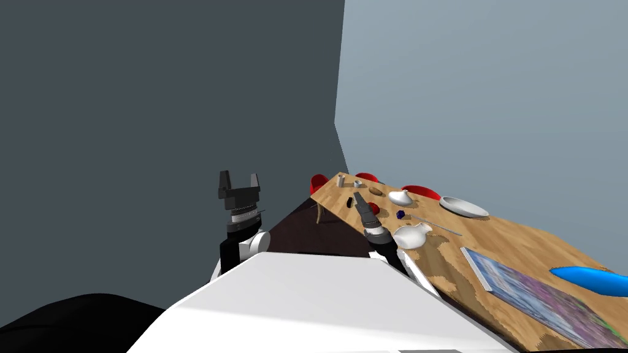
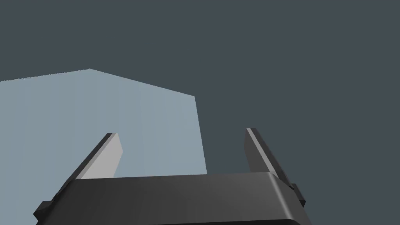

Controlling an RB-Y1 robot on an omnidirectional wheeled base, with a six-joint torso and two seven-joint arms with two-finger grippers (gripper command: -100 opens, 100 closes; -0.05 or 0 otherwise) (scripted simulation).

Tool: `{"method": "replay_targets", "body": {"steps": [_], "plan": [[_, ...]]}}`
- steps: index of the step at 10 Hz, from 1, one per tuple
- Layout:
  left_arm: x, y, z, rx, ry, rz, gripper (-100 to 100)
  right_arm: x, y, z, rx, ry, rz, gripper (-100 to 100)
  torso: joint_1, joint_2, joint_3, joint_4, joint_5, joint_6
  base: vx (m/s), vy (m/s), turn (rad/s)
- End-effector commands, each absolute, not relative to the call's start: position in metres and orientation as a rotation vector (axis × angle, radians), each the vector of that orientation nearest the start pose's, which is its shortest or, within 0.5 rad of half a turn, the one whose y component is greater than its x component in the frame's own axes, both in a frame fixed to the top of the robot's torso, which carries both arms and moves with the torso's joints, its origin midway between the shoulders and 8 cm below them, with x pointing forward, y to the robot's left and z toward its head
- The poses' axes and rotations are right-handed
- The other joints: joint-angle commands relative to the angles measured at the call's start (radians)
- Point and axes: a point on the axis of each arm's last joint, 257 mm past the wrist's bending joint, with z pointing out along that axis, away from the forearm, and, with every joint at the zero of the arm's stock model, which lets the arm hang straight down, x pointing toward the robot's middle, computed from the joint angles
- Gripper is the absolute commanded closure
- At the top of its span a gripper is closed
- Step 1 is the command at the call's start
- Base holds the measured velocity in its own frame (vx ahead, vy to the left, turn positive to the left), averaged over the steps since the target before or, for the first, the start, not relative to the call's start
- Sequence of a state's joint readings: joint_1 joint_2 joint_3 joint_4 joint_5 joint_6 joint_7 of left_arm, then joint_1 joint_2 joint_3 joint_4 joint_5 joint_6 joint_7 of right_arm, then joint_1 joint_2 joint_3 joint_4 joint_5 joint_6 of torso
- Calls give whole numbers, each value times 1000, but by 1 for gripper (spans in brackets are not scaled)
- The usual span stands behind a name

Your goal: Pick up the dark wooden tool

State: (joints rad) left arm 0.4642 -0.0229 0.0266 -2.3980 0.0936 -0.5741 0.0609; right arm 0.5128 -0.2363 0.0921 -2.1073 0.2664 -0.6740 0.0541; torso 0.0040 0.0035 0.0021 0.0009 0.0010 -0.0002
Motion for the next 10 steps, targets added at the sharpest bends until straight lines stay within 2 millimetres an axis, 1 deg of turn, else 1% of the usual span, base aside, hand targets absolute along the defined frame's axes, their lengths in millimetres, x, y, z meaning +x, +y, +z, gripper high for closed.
{"method": "replay_targets", "body": {"steps": [1, 2, 3, 4, 5, 6, 7, 8, 9, 10], "plan": [[299, 290, 98, -556, 364, -1450, 0, 346, -191, -62, 242, 1039, 1170, -100, 0, 0, 0, 0, 0, 0, -31, 51, 106], [299, 290, 98, -556, 364, -1449, 0, 345, -187, -85, 196, 1116, 1124, -100, -1, -1, 0, 0, 0, 0, -39, 53, 224], [299, 290, 98, -556, 364, -1450, 0, 345, -185, -86, 184, 1123, 1116, -100, -1, 0, 0, 0, 0, 0, -30, 47, 96], [299, 290, 98, -556, 364, -1449, 0, 343, -182, -111, 134, 1202, 1068, -100, -2, -1, 0, 0, 0, 0, -23, 60, 201], [299, 290, 98, -556, 364, -1450, 0, 343, -180, -113, 120, 1210, 1060, -100, -1, -1, -1, 0, 0, 0, -12, 49, 112], [299, 290, 98, -556, 364, -1449, 0, 339, -179, -139, 69, 1288, 1012, -100, -2, -2, -1, 0, 0, 1, -8, 61, 238], [299, 290, 98, -556, 364, -1449, 0, 339, -177, -142, 50, 1298, 1000, -100, -1, -2, -1, 0, 0, 0, -2, 48, 99], [299, 290, 98, -556, 364, -1449, 0, 333, -177, -166, -9, 1371, 952, -100, -2, -2, -1, 0, 0, 1, -2, 55, 219], [299, 290, 98, -556, 364, -1449, 0, 333, -175, -172, -26, 1385, 940, -100, -2, -2, -1, 0, 0, 0, 0, 40, 140], [299, 290, 98, -556, 364, -1449, 0, 326, -179, -199, -84, 1461, 890, -100, -2, -2, -1, 0, 0, 1, 8, 49, 240]]}}
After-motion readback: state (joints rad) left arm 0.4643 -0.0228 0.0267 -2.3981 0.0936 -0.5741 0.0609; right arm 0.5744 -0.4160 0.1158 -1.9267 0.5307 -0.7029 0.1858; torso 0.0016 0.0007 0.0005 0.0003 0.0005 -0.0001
